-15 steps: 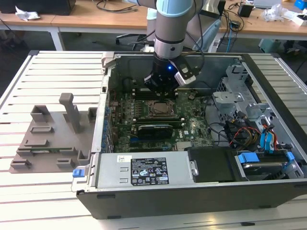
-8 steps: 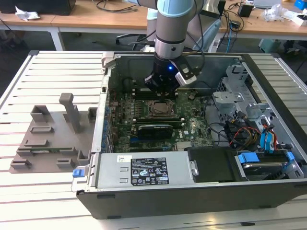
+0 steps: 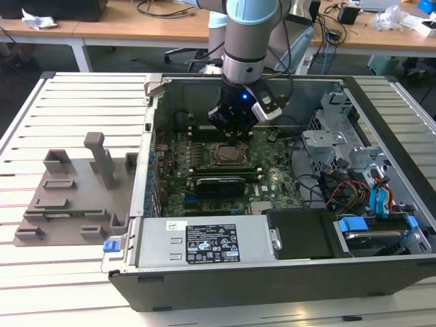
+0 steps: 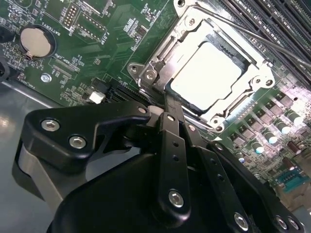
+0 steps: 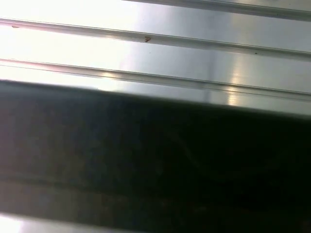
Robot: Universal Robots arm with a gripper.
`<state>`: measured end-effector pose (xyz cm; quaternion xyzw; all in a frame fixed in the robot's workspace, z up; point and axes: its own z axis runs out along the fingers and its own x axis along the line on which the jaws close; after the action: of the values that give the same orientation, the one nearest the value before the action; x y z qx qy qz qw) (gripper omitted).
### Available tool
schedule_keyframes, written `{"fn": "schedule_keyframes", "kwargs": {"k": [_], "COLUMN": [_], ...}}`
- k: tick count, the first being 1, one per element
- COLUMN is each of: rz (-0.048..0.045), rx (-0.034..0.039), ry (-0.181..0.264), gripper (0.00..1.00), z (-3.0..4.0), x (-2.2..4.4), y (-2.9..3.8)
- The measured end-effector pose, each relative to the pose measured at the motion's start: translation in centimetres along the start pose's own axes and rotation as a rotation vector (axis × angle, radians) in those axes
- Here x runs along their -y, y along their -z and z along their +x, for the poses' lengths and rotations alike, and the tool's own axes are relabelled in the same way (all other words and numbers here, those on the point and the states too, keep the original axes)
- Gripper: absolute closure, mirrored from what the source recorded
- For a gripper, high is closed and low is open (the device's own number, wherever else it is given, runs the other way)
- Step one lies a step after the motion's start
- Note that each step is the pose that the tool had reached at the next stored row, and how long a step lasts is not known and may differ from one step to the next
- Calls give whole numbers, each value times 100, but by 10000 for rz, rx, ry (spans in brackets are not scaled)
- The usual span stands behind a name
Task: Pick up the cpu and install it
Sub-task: 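Install the first cpu locking lever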
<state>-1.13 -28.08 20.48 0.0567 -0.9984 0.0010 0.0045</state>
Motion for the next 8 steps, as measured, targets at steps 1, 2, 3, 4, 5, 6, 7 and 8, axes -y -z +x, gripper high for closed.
{"fn": "schedule_keyframes", "kwargs": {"k": [1, 2, 3, 4, 5, 6, 7, 8], "rz": [-1, 2, 2, 1, 1, -1, 1, 2], "rx": [2, -1, -1, 0, 0, 1, 0, -1], "ry": [0, -1, -1, 0, 0, 1, 2, 2], "gripper": [89, 89, 89, 89, 89, 89, 89, 89], "z": [-3, -4, -5, -6, -7, -8, -8, -8], "x": [-2, -13, -23, -32, -38, -42, -42, -42], "y": [-2, -3, -5, -7, -10, -13, -13, -13]}}
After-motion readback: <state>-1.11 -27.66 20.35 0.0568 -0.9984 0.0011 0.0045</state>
